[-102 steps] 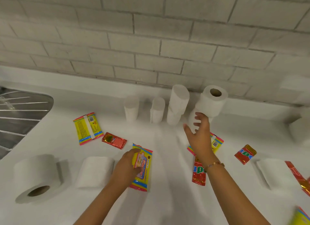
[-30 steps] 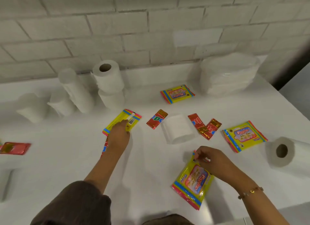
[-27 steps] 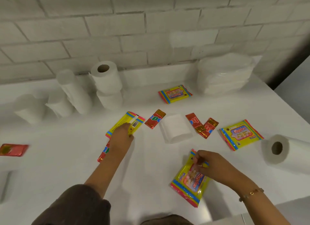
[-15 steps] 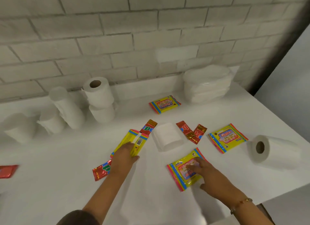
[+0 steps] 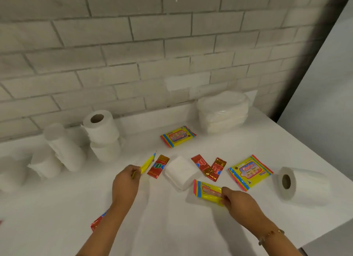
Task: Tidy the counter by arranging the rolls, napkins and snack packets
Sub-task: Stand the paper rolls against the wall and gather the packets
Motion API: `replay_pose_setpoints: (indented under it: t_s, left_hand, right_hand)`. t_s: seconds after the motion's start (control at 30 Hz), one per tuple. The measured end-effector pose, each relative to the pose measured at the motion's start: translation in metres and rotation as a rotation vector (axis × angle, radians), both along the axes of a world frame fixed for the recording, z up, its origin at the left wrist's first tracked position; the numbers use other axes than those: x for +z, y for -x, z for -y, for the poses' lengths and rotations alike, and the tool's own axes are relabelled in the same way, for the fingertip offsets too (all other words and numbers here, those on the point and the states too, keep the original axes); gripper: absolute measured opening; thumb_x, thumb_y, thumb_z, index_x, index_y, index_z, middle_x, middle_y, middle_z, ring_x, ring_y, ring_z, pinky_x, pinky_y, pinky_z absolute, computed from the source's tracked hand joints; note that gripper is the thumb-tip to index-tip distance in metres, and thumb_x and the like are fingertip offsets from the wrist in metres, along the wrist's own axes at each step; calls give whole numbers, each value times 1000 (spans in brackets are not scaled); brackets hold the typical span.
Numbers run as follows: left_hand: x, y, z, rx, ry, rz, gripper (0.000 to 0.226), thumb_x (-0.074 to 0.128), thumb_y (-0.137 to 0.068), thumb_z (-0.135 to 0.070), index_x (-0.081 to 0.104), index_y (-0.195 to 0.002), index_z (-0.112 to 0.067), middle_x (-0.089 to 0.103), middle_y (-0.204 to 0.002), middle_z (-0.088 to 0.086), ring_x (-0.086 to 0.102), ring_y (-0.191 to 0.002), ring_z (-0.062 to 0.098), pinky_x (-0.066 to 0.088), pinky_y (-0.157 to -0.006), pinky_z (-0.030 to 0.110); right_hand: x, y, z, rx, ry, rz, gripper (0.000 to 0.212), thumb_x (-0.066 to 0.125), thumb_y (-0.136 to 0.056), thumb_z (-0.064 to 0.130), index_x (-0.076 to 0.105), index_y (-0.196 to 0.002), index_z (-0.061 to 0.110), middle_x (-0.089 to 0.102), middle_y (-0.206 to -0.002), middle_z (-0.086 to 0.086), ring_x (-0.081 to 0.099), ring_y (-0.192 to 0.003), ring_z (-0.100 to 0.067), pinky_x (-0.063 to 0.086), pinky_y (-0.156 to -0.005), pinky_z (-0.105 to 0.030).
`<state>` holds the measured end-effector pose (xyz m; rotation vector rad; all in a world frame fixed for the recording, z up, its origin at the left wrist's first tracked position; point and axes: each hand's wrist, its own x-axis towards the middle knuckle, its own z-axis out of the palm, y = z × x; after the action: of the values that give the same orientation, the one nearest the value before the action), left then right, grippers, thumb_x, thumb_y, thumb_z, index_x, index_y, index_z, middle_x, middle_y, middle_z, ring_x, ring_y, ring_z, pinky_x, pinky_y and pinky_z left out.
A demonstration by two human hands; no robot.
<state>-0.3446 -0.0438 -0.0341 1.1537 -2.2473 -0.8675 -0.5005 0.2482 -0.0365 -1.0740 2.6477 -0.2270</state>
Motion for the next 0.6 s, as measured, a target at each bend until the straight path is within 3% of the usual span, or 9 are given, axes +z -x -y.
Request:
replay_pose_setpoints:
  t_s: [0.1, 0.2, 0.27, 0.47, 0.6]
  left_hand:
    - [25, 31, 8, 24, 24, -67, 13, 54, -89, -17, 67, -90, -20, 66, -76, -5, 58, -65, 14, 42, -55, 27]
    - [39, 78, 10, 3, 93, -105, 13, 55, -90, -17, 67, -93, -17, 69, -82, -1, 61, -71, 18, 47, -62, 29]
    - [39, 120, 7, -28, 184, -69, 16, 53, -91, -18, 67, -98, -14, 72, -87, 4, 63, -73, 23, 50, -65, 32]
    - [17, 211, 7, -51, 268, 192, 24, 45, -93, -15, 66, -101, -8, 69, -99, 17, 62, -90, 34, 47, -75, 36]
    - [-13, 232, -1, -87, 181, 338, 24, 47, -90, -12, 67, -102, -11, 66, -108, 13, 59, -101, 32, 42, -89, 35]
  right_hand:
    - [15, 25, -6, -63, 145, 148, 7, 48, -94, 28, 52, -89, 25, 54, -73, 7, 52, -67, -10, 43, -62, -23]
    - [29, 50, -17, -159, 361, 424, 19, 58, -91, 22, 53, -73, 26, 50, -59, 8, 49, -50, -1, 41, -48, -12]
    - [34, 70, -25, -221, 491, 529, 23, 60, -89, 18, 53, -69, 25, 49, -58, 9, 45, -48, 1, 37, -46, -10]
    - [33, 111, -33, -264, 602, 608, 21, 63, -87, 17, 57, -68, 24, 54, -48, 7, 42, -44, 0, 34, -48, -12]
    - [27, 129, -37, -254, 589, 654, 27, 66, -84, 15, 55, -63, 27, 49, -45, 7, 36, -45, -3, 34, -57, -25]
